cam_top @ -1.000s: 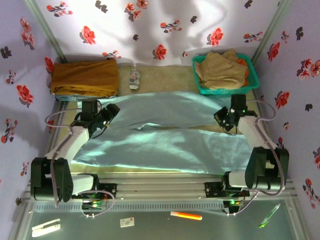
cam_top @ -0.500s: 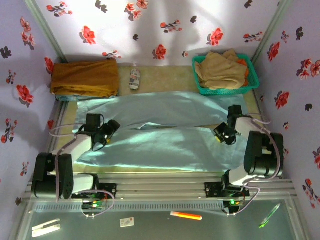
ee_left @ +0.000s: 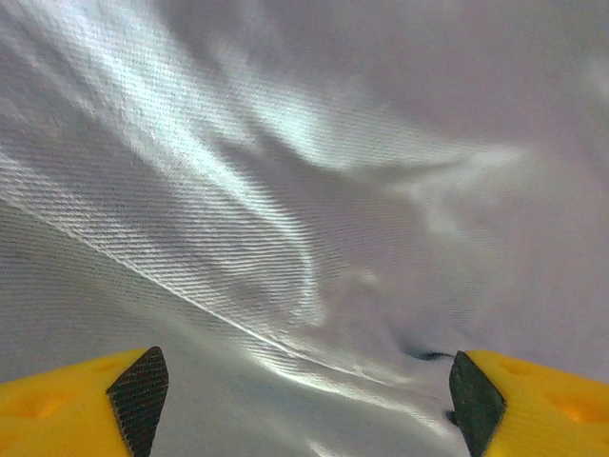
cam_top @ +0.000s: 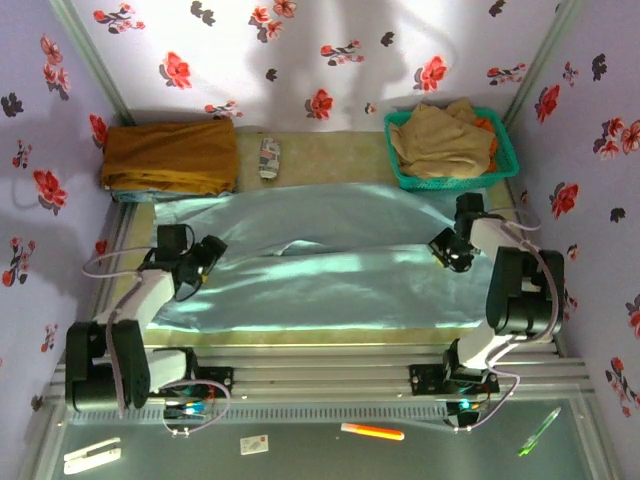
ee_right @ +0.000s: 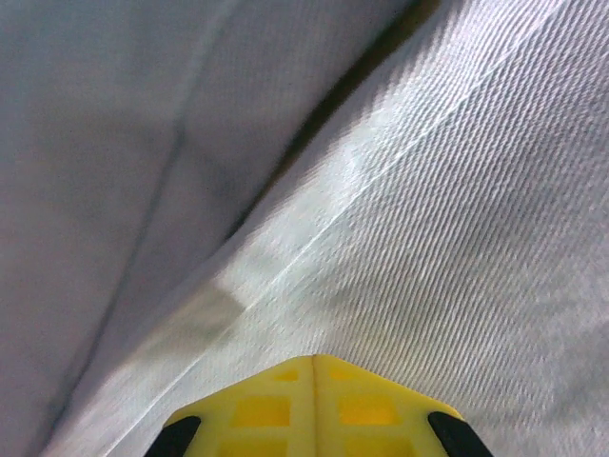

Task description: Fold and stack the trousers

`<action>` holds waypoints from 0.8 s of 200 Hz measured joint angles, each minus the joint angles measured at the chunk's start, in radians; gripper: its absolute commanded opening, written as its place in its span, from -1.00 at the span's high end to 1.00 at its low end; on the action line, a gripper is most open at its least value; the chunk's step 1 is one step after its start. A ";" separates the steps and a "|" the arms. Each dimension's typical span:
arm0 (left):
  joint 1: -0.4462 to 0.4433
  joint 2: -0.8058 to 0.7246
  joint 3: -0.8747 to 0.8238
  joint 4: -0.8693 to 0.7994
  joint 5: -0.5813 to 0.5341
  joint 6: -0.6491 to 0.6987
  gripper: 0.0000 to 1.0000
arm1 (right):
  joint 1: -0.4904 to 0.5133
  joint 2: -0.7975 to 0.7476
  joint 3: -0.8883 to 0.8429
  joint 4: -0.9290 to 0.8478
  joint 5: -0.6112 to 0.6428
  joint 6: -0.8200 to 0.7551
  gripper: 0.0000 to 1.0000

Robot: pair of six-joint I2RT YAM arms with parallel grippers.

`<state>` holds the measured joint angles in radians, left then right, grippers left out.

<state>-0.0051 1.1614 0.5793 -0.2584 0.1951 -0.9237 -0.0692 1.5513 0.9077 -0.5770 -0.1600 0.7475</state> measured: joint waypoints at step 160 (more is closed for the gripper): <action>0.445 -0.367 -0.069 -0.586 -0.309 -0.163 -0.54 | 0.213 -0.165 -0.004 -0.022 -0.121 -0.041 0.74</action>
<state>0.4397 0.7948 0.5098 -0.8440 -0.1135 -1.0866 0.1436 1.3861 0.9039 -0.5987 -0.2806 0.7063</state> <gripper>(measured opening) 0.770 0.121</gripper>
